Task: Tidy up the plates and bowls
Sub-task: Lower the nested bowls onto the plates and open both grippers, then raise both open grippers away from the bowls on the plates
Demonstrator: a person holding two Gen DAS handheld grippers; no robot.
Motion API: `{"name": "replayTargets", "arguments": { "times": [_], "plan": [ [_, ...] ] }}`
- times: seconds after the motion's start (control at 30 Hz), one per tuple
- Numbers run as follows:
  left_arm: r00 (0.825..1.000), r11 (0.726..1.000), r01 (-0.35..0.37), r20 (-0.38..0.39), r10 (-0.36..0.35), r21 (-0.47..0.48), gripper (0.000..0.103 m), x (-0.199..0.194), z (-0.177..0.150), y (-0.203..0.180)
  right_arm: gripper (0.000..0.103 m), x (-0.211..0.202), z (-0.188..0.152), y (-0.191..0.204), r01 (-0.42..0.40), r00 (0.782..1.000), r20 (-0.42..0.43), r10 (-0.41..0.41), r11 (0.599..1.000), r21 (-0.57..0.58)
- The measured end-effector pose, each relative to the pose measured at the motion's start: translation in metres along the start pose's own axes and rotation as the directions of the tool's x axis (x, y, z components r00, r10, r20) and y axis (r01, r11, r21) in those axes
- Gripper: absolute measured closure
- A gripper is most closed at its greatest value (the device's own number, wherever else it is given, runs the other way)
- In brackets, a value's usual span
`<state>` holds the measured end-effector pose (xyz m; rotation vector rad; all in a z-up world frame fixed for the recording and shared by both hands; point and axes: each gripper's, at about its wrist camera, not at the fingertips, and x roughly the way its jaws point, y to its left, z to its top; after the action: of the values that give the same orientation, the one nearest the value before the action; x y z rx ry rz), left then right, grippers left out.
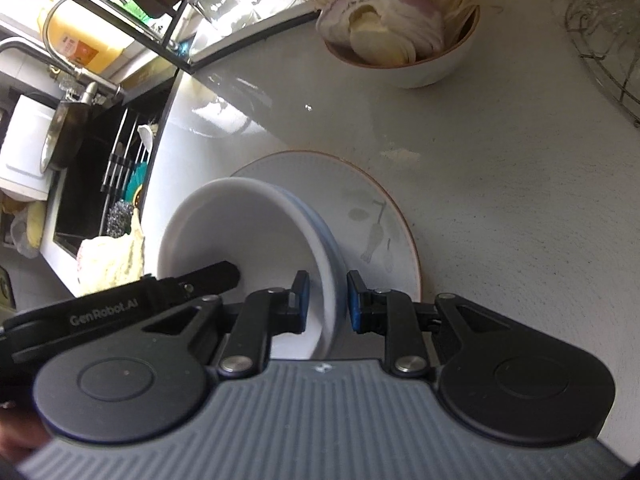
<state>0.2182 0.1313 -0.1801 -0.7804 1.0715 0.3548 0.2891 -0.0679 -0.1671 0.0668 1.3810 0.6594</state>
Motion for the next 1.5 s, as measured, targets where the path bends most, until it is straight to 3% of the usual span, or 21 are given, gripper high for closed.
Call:
{"name": "replayTargets", "arguments": {
  "times": [0.17, 0.27, 0.3, 0.37, 0.43, 0.7, 1.1, 1.27, 1.5],
  "plan": [
    [1.0, 1.0, 0.0, -0.005, 0.0, -0.015, 0.077, 0.002, -0.002, 0.001, 0.079, -0.001, 0.001, 0.0, -0.003, 1.0, 0.008, 0.003, 1.0, 0.004],
    [1.0, 1.0, 0.002, 0.01, -0.002, -0.013, 0.061, -0.002, -0.001, 0.001, 0.079, -0.003, 0.001, 0.002, 0.003, 1.0, 0.018, -0.003, 1.0, 0.002],
    [1.0, 1.0, 0.001, 0.019, -0.001, -0.006, 0.059, -0.004, -0.001, 0.001, 0.076, -0.005, 0.001, 0.004, 0.006, 1.0, 0.023, -0.006, 1.0, -0.001],
    [1.0, 1.0, 0.004, 0.03, -0.004, 0.003, 0.058, -0.009, 0.0, 0.001, 0.058, -0.01, -0.001, 0.006, -0.002, 0.999, 0.043, 0.002, 1.0, -0.007],
    [0.999, 1.0, 0.008, 0.047, -0.008, 0.01, 0.058, -0.016, 0.001, 0.001, 0.053, -0.017, -0.002, 0.011, 0.003, 0.997, 0.073, -0.001, 1.0, -0.021],
    [0.992, 0.992, 0.028, 0.115, -0.043, 0.121, 0.056, -0.055, 0.014, 0.003, 0.053, -0.047, -0.008, 0.028, 0.051, 0.978, 0.204, -0.046, 0.999, -0.018],
    [0.97, 0.933, 0.072, 0.192, -0.148, 0.353, 0.056, -0.119, 0.04, 0.002, 0.053, -0.097, -0.027, 0.067, 0.088, 0.888, 0.447, -0.102, 0.995, 0.053],
    [0.942, 0.915, 0.093, 0.262, -0.209, 0.393, 0.056, -0.164, 0.035, -0.005, 0.053, -0.13, -0.044, 0.078, 0.073, 0.844, 0.53, -0.086, 0.996, 0.046],
    [0.893, 0.894, 0.066, 0.373, -0.251, 0.443, 0.056, -0.227, -0.004, -0.025, 0.053, -0.179, -0.073, 0.089, 0.062, 0.782, 0.622, -0.041, 0.998, -0.012]
  ]
}}
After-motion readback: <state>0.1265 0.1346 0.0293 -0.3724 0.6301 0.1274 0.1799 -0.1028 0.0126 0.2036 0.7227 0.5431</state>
